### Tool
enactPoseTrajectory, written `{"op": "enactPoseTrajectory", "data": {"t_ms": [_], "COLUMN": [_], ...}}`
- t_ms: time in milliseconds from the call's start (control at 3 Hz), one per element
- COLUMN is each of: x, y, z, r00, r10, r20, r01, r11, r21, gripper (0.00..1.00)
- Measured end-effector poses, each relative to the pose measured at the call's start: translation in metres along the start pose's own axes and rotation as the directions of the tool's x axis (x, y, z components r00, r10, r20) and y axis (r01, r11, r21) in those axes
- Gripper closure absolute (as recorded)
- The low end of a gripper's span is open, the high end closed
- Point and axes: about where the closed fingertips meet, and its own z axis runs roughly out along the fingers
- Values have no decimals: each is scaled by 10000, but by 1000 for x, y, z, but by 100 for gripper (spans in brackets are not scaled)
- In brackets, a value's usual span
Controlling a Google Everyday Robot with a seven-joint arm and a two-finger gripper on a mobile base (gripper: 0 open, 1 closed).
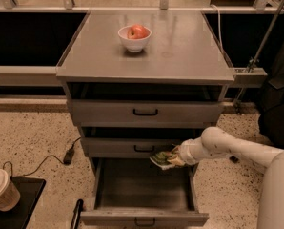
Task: Pick green jalapeno chip bag from bottom drawer and place on counter
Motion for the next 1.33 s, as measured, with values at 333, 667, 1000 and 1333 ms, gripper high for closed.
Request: {"op": "enactPoseTrajectory", "data": {"t_ms": [333, 667, 1000, 1333], "x": [-12, -32, -62, -89], "y": [7, 31, 64, 54], "z": [-49, -111, -160, -198], "r00": [10000, 9973, 9848, 9738], "r10": [-96, -549, -1327, -1799], "r20": [21, -496, -1117, -1391], "r01": [93, 630, 1522, 2098], "r11": [9953, 9815, 9700, 9467], "r21": [963, 1807, 1894, 2445], "gripper": [100, 100, 100, 100]}}
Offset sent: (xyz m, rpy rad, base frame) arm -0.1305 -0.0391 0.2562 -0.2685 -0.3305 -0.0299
